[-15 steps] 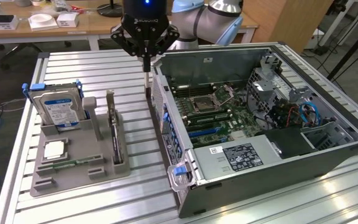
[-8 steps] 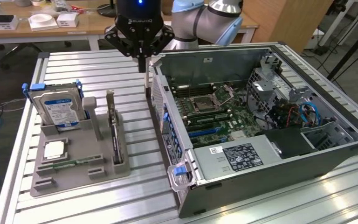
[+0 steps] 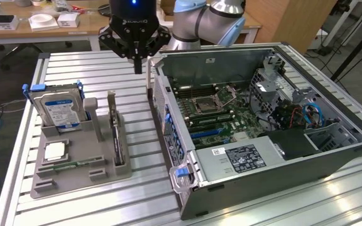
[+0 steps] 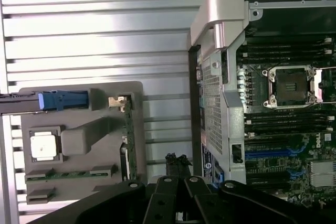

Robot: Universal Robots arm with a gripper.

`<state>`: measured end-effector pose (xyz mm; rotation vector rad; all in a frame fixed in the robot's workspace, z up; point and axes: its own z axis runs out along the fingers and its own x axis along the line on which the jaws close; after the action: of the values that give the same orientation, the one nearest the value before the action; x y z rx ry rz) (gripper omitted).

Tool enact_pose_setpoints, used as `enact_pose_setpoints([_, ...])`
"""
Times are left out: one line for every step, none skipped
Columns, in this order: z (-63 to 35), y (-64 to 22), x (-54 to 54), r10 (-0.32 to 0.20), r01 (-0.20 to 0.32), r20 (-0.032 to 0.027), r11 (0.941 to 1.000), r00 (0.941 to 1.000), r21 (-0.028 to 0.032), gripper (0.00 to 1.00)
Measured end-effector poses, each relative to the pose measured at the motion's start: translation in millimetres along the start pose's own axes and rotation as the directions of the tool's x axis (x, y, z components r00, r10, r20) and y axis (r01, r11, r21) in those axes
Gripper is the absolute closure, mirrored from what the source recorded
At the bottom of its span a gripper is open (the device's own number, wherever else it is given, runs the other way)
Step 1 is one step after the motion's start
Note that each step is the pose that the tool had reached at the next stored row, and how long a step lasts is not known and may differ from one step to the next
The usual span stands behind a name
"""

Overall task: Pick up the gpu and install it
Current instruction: 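Reach for the gpu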

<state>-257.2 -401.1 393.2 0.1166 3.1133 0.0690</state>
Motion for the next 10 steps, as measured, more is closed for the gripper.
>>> enact_pose_setpoints([-0.1,-0.2,1.3,0.0,0.0,0.0,1.0,1.0,0.0,0.89])
enact_pose_setpoints([-0.1,-0.4,2.7,0.0,0.0,0.0,1.0,1.0,0.0,0.89])
enact_pose_setpoints([-0.2,-0.6,3.9,0.0,0.0,0.0,1.0,1.0,0.0,0.89])
enact_pose_setpoints([-0.2,-0.7,5.3,0.0,0.0,0.0,1.0,1.0,0.0,0.89])
enact_pose_setpoints([-0.2,-0.9,6.6,0.0,0.0,0.0,1.0,1.0,0.0,0.89])
enact_pose_setpoints([-0.3,-1.1,7.9,0.0,0.0,0.0,1.0,1.0,0.0,0.89])
enact_pose_setpoints([-0.3,-1.2,9.3,0.0,0.0,0.0,1.0,1.0,0.0,0.89])
enact_pose_setpoints([-0.3,-1.4,10.7,0.0,0.0,0.0,1.0,1.0,0.0,0.89])
enact_pose_setpoints([-0.4,-1.6,12.0,0.0,0.0,0.0,1.0,1.0,0.0,0.89])
enact_pose_setpoints([-0.4,-1.7,13.5,0.0,0.0,0.0,1.0,1.0,0.0,0.89])
